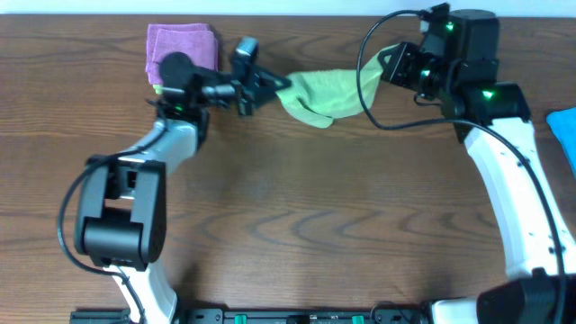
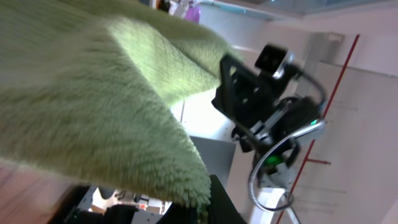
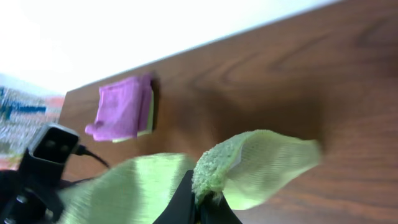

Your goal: Fold the cloth

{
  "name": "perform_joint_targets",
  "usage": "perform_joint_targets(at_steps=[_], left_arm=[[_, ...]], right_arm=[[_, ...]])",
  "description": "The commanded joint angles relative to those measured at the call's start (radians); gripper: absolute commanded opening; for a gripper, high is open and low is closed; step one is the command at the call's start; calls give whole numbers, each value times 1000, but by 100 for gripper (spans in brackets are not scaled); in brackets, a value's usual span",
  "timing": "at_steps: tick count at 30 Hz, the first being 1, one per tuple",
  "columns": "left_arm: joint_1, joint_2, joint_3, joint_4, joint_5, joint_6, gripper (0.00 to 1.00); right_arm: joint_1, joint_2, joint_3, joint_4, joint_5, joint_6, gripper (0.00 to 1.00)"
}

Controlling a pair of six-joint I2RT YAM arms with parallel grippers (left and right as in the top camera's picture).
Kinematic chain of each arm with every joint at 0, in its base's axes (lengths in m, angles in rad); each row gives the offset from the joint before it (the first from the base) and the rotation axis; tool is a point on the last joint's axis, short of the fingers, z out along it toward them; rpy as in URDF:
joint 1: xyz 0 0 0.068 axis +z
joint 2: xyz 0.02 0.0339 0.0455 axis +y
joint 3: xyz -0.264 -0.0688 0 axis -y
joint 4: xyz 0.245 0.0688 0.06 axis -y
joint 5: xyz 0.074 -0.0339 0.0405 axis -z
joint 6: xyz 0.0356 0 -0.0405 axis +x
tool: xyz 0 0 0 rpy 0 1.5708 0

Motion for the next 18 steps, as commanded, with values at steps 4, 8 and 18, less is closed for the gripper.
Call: perform_joint_targets(at_steps=[4, 8, 18], left_arm=[[14, -12, 35, -10, 100, -116, 6], [6, -12, 32, -20, 124, -108, 6], [38, -12, 32, -99, 124, -95, 6]], right_arm=[[26, -50, 4, 3, 9, -21, 2], [29, -68, 4, -49, -28, -21, 2], [63, -82, 4, -56, 117, -41, 1]])
